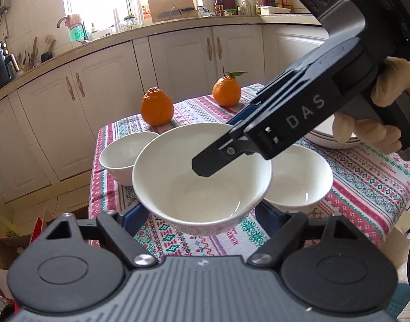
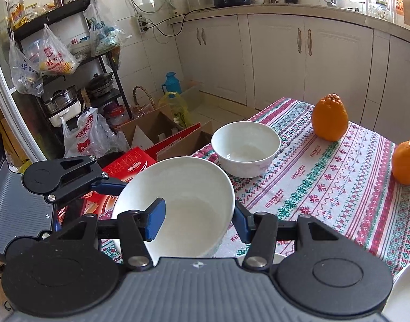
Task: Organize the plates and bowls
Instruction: 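Lift the second white bowl with the right tool, then lower the held bowl into the pink-rimmed bowl and open the right tool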
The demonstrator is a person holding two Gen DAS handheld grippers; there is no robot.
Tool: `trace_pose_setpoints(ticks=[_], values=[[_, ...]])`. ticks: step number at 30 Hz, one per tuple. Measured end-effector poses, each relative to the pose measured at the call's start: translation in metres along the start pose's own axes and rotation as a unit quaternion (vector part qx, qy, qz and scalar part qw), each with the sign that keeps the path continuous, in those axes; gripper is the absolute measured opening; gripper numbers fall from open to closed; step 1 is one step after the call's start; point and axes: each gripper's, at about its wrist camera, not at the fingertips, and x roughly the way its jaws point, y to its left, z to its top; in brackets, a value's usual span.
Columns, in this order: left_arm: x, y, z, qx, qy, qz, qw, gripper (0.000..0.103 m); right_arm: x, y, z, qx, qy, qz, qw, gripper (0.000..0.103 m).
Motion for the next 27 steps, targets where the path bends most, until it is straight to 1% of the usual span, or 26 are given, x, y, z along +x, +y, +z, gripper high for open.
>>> trace_pose_setpoints(ticks=[6, 13, 20, 27], values=[[0.005, -0.017, 0.011, 0.004, -0.004, -0.025, 0.9997, 0.086, -0.024, -0.013, -0.012, 0.011, -0.012, -0.021, 1.0, 0.059], [0.015, -0.038, 0.019, 0.016, -0.002, -0.053, 0.9985, 0.086, -0.045, -0.029, -0.029, 0.031, -0.017, -0.044, 0.998, 0.06], [0.026, -0.052, 0.023, 0.017, 0.007, -0.071, 0.9973, 0.086, -0.055, -0.041, -0.045, 0.051, -0.017, -0.054, 0.997, 0.06], [0.036, -0.061, 0.022, 0.016, 0.022, -0.08, 0.9964, 0.086, -0.053, -0.049, -0.055, 0.062, -0.006, -0.06, 0.996, 0.061]])
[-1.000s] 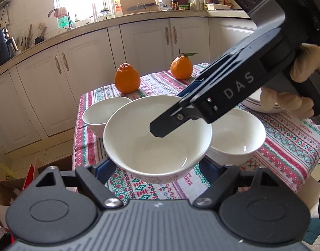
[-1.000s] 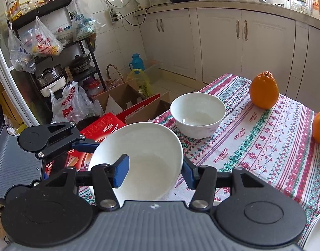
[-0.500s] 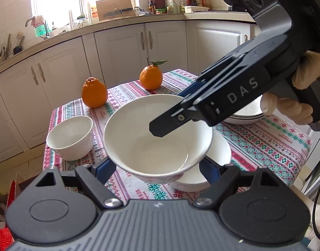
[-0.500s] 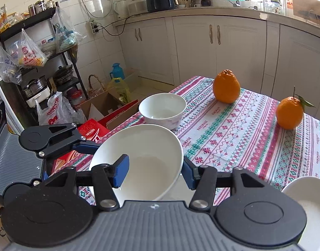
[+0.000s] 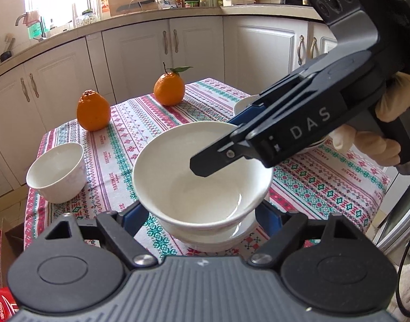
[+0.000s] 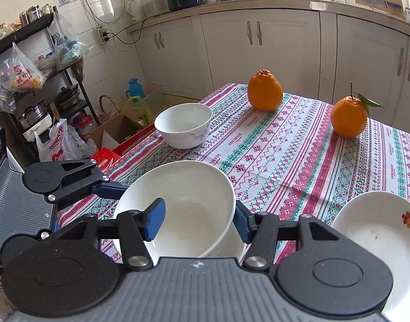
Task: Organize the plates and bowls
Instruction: 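Lower the held bowl into the pink-rimmed bowl and open the right tool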
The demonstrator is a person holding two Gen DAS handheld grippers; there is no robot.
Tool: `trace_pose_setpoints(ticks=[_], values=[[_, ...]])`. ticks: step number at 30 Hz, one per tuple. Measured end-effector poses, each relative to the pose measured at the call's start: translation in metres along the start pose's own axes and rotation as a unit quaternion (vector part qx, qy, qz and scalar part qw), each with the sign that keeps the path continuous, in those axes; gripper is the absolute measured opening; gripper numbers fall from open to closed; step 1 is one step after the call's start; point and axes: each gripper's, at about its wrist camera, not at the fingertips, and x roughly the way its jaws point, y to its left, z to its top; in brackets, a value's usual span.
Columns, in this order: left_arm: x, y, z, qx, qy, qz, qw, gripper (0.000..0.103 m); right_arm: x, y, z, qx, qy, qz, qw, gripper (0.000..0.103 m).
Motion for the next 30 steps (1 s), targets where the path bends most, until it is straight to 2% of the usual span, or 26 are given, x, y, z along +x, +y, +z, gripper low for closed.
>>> trace_pose_setpoints(ticks=[17, 30], values=[[0.0058, -0.001, -0.0004, -0.001, 0.007, -0.012, 0.9999, 0.086, 0.0059, -0.0069, -0.0077, 0.009, 0.012, -0.007, 1.0, 0.061], [0.0088, 0.0035, -0.0017, -0.01, 0.009, -0.021, 0.9997, 0.09, 0.0096, -0.0088, -0.0084, 0.013, 0.017, -0.006, 1.0, 0.061]])
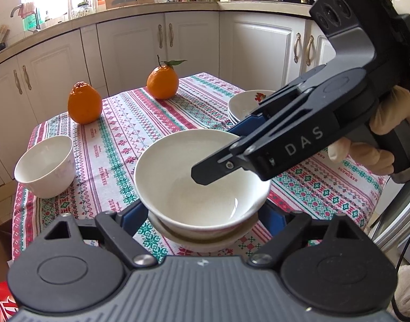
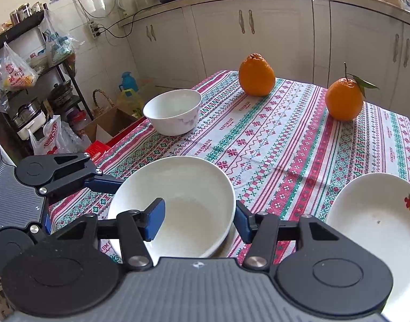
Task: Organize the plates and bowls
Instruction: 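Lower the held bowl into the pink-rimmed bowl and open the right tool, then withdraw the right tool and move it to the last white bowl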
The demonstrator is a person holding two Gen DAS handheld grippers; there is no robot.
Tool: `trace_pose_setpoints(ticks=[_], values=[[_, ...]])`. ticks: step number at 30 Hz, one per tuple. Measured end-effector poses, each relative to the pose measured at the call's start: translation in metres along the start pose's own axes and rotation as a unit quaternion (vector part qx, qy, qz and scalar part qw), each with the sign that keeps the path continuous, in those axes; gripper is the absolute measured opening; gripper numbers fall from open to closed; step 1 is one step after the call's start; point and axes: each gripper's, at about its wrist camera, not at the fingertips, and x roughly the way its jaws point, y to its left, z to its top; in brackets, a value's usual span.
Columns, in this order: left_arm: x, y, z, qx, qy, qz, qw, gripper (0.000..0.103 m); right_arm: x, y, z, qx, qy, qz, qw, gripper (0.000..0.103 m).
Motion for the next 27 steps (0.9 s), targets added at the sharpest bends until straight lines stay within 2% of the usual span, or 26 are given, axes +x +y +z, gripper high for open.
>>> trace_pose_setpoints(ticks=[7, 11, 16, 27], values=[[0.002, 0.002, 0.0, -0.003, 0.0, -0.005, 1.0, 0.094, 0.001, -0.001, -0.001, 0.001, 0.002, -0.001, 1.0, 0.062], [0.0, -0.001, -0.001, 0.013, -0.005, 0.005, 0.9999, 0.097, -0.002, -0.001, 0.0, 0.001, -0.008, -0.001, 1.0, 0.083], [-0.006, 0.0, -0.004, 0.018, -0.007, 0.009, 0.9998, 0.097, -0.003, 0.0, 0.003, -0.006, -0.013, -0.01, 1.0, 0.097], [-0.036, 0.023, -0.018, 0.006, -0.017, 0.035, 0.9992, 0.097, -0.002, 0.014, 0.016, -0.037, -0.014, -0.014, 0.999, 0.1]])
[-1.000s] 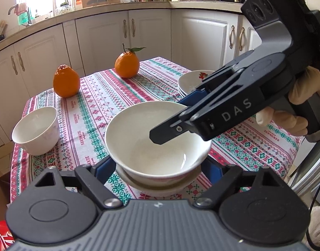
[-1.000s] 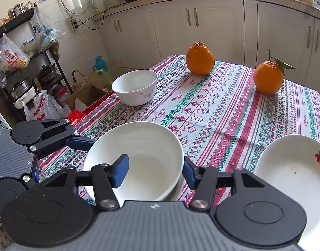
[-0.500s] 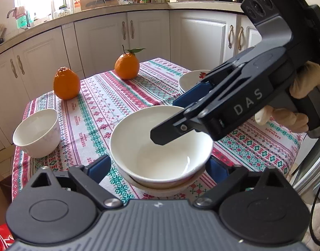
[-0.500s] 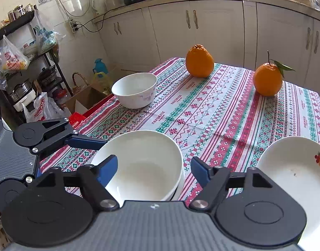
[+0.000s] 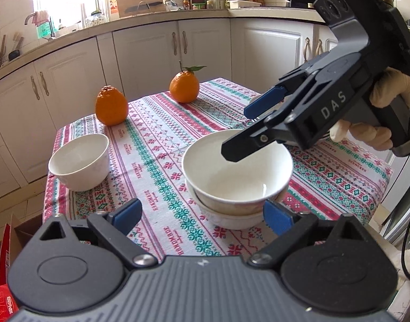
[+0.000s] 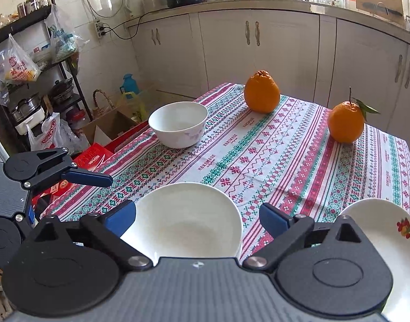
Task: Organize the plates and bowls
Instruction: 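Withdraw the right tool and move it to the last white bowl, then grasp the white bowl's rim with the right tool and lift it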
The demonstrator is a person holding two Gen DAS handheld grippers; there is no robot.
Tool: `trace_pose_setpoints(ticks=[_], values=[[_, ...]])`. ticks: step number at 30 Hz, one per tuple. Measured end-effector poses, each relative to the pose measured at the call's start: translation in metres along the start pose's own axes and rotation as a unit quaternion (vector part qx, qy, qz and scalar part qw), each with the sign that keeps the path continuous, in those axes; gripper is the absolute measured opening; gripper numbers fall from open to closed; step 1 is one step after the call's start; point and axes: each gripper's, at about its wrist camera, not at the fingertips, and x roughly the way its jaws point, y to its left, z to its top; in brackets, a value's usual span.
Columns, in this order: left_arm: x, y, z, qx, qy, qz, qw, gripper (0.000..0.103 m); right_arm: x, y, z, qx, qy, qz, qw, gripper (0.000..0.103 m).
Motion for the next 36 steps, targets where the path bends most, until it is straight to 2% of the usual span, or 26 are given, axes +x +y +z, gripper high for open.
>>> trace_pose_setpoints(ticks=[11, 19, 26, 31, 36], values=[[0.0, 0.055, -0.006, -0.034, -0.025, 0.09, 0.9951, 0.097, 0.02, 0.022, 0.043, -0.057, 0.006, 0.009, 0.998, 0.101], [0.026, 0.093, -0.002, -0.052, -0.03, 0.127, 0.9901, 0.097, 0.044, 0.022, 0.084, -0.092, 0.022, 0.018, 0.995, 0.101], [0.053, 0.118, 0.004, -0.068, -0.033, 0.132, 0.9884, 0.097, 0.088, 0.01, 0.119, -0.102, 0.051, 0.041, 0.993, 0.1], [0.071, 0.128, 0.005, -0.077, -0.026, 0.127, 0.9886, 0.097, 0.122, 0.007, 0.135, -0.109, 0.069, 0.058, 0.99, 0.1], [0.087, 0.134, 0.003, -0.078, -0.019, 0.139, 0.9871, 0.096, 0.159, 0.0, 0.148, -0.104, 0.086, 0.073, 0.988, 0.098]])
